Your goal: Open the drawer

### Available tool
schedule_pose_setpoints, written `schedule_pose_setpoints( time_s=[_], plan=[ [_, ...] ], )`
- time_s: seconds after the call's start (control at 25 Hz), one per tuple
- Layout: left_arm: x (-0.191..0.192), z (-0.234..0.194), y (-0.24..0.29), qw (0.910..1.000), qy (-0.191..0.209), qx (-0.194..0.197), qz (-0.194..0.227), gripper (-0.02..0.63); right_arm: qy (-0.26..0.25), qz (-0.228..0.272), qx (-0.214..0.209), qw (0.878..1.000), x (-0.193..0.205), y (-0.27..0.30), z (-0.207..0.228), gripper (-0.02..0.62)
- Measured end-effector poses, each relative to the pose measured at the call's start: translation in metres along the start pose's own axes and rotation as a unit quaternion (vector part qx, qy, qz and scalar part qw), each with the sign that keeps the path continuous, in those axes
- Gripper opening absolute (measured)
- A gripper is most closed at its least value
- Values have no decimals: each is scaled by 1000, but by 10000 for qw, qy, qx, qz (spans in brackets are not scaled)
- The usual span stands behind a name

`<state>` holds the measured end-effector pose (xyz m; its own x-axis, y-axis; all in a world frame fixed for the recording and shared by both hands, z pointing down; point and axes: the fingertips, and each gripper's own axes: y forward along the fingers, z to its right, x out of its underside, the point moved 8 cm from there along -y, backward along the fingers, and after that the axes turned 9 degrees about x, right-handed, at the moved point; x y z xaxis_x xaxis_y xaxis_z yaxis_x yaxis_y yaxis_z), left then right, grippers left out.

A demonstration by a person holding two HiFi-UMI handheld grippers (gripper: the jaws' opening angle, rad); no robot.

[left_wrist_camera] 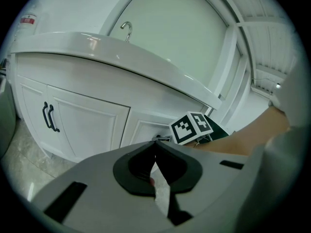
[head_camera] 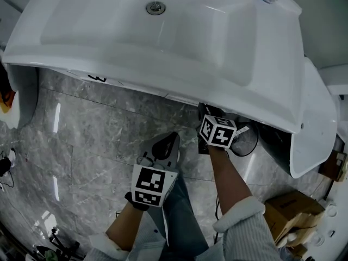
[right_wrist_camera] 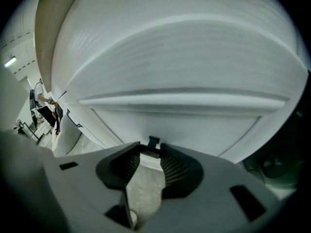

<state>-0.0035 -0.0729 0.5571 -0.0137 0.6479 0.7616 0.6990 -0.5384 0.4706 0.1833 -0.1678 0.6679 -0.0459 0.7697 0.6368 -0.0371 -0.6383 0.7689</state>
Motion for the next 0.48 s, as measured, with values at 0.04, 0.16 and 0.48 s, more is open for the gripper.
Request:
schedule_pose_setpoints(
  time_s=[0.04,0.16,0.48],
  plan=[
    [0,0,0,10000,7,17,-7,17,-44,-4,-6,10000,0,0,0,137],
    [1,-2,0,10000,0,26,-27,17,-162,-10,-47,9999,1,-1,-1,133],
    [1,-7,1,10000,-47,49,-38,17,-1061,-18,-212,9941,7,-8,-3,115]
  ],
)
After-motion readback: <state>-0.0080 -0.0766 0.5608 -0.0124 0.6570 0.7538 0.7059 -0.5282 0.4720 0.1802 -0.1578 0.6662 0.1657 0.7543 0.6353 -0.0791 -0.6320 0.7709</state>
